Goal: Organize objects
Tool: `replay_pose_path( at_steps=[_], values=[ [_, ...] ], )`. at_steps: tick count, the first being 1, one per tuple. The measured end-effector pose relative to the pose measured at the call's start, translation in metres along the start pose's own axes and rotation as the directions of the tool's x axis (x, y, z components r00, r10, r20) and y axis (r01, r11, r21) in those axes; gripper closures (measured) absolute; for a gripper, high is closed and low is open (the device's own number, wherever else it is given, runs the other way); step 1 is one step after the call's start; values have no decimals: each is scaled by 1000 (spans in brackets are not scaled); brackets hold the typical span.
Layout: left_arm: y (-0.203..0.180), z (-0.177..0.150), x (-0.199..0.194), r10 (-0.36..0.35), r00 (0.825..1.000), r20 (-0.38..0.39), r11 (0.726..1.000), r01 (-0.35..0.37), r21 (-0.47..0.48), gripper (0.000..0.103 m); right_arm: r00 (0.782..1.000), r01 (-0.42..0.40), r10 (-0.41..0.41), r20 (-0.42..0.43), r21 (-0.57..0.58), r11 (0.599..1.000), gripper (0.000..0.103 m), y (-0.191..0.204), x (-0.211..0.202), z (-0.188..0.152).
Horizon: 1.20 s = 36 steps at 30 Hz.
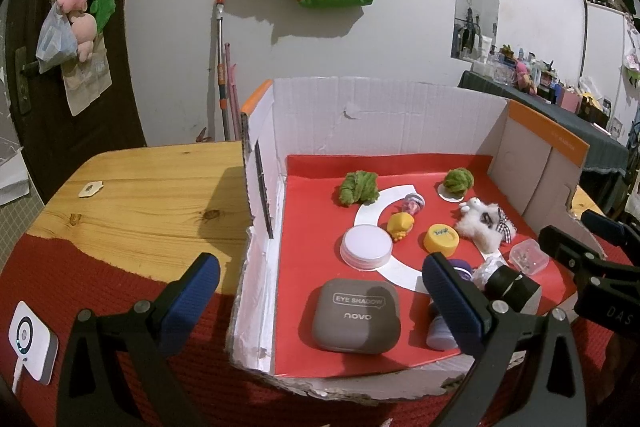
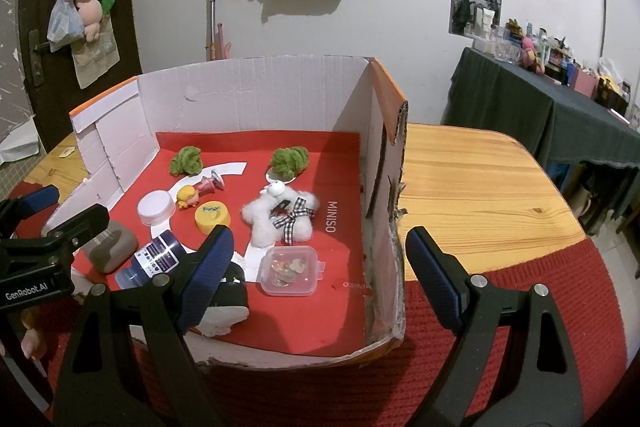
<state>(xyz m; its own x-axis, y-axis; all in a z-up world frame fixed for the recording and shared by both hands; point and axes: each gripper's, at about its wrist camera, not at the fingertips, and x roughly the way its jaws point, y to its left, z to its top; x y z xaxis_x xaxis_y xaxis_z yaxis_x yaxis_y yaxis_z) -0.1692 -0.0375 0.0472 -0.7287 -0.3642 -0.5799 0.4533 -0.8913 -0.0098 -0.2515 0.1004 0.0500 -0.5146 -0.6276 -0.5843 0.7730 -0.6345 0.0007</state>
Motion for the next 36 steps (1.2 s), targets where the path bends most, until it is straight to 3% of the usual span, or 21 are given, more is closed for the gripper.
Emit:
replay_pose_path(
  at_steps=[14,26,32,36],
  values=[
    [-2,0,-2,7,1000,10,1000,-7,7,0,1000,5,-5,-5,4,1000,15,0,-1,-1],
    [-9,6,-34,-8,999,37,999,6,40,0,1000,-4,5,26,-11,1000,15,6,-40,9],
    [-7,7,-52,-29,999,28,999,28,21,0,999,-52,52,4,17,998,15,8,-54,8],
    [-6,1,-64,-34,999,8,999,34,10,0,999,-39,39,-15,12,999,14,13,-65,0]
  ],
)
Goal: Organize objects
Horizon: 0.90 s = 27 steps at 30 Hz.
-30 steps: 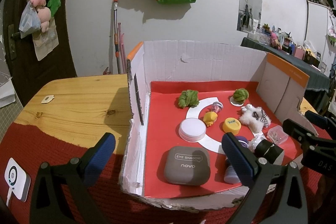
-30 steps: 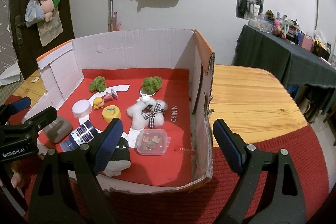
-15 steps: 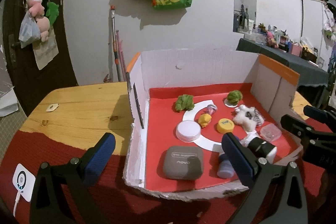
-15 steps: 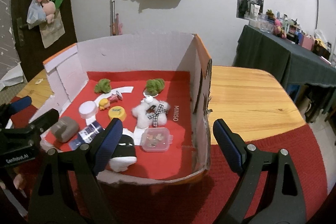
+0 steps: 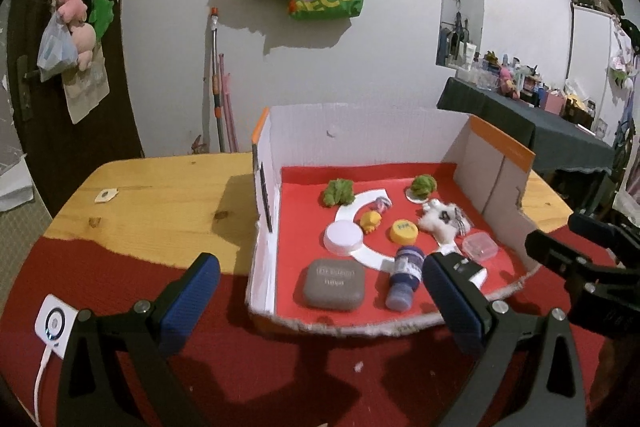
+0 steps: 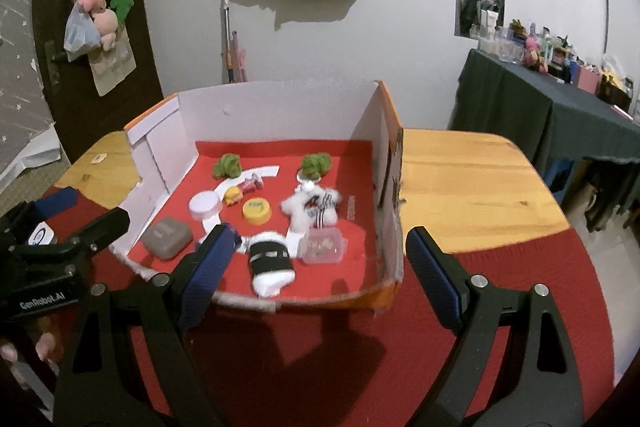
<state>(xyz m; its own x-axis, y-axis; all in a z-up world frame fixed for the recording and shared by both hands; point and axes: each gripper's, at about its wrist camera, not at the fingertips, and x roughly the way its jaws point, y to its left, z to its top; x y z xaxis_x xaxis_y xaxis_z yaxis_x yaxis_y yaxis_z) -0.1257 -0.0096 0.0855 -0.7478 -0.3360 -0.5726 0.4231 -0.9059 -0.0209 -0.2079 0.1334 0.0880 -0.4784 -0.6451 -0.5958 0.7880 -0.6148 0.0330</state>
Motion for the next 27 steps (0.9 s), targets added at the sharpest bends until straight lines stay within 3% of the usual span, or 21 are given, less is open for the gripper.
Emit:
replay_pose_path(
  at_steps=[8,12,18,21,27],
  values=[
    [3,-37,-2,0,992,-124,999,-4,-39,0,993,-24,30,-115,54,998,7,0,-4,-39],
    [3,-58,10,-16,977,-211,999,6,-49,0,984,-6,16,-178,54,999,7,0,9,-56],
    [0,-75,30,32,953,-300,999,-41,-24,0,960,65,-49,-277,47,997,7,-4,33,-66],
    [-4,-76,32,56,955,-291,998,-60,-6,0,953,100,-90,-288,18,995,6,-3,38,-68],
    [-2,-75,35,61,953,-297,997,-74,-33,0,951,106,-96,-293,15,994,2,-2,40,-69]
  ],
)
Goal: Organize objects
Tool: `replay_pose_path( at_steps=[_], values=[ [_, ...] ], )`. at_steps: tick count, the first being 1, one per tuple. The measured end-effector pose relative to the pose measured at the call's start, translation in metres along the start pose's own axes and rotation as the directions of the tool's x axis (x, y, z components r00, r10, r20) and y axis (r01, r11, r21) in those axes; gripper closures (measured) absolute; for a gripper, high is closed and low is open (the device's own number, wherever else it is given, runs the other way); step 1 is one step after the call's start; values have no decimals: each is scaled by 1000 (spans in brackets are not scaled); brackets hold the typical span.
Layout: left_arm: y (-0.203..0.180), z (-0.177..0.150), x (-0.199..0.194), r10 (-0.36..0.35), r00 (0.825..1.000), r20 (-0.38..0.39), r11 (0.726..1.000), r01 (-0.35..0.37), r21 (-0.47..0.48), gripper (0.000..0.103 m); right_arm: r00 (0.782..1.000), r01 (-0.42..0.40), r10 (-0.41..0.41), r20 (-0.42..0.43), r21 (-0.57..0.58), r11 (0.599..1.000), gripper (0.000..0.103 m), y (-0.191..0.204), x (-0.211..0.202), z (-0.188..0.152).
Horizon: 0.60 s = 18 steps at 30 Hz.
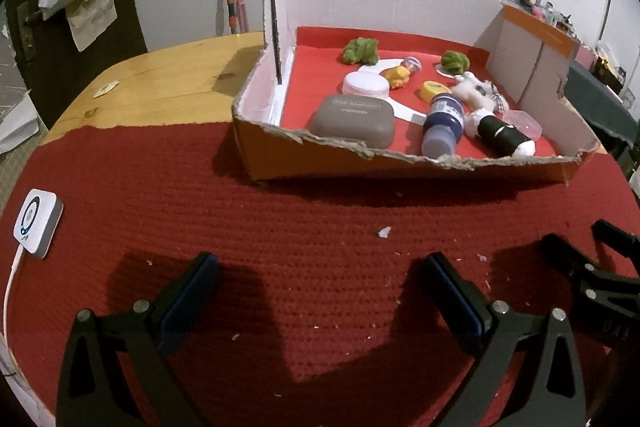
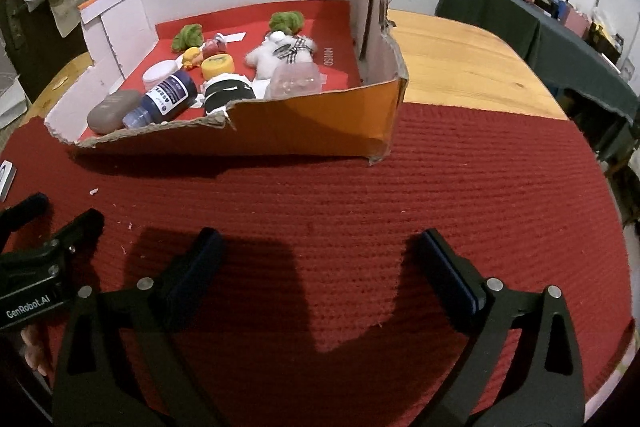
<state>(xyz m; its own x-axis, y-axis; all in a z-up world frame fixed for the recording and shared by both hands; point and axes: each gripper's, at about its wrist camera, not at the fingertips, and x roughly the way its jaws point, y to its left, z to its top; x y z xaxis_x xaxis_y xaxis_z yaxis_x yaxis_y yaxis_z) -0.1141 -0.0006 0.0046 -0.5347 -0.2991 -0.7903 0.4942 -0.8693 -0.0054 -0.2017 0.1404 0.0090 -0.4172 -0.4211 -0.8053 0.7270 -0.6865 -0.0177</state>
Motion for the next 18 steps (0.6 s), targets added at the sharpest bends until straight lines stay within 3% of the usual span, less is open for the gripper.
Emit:
replay_pose_path(
  at_steps=[18],
  values=[
    [-1,1,0,1,1000,3,1000,-1,0,0,1000,13,-13,-3,7,1000,0,0,0,1]
  ],
)
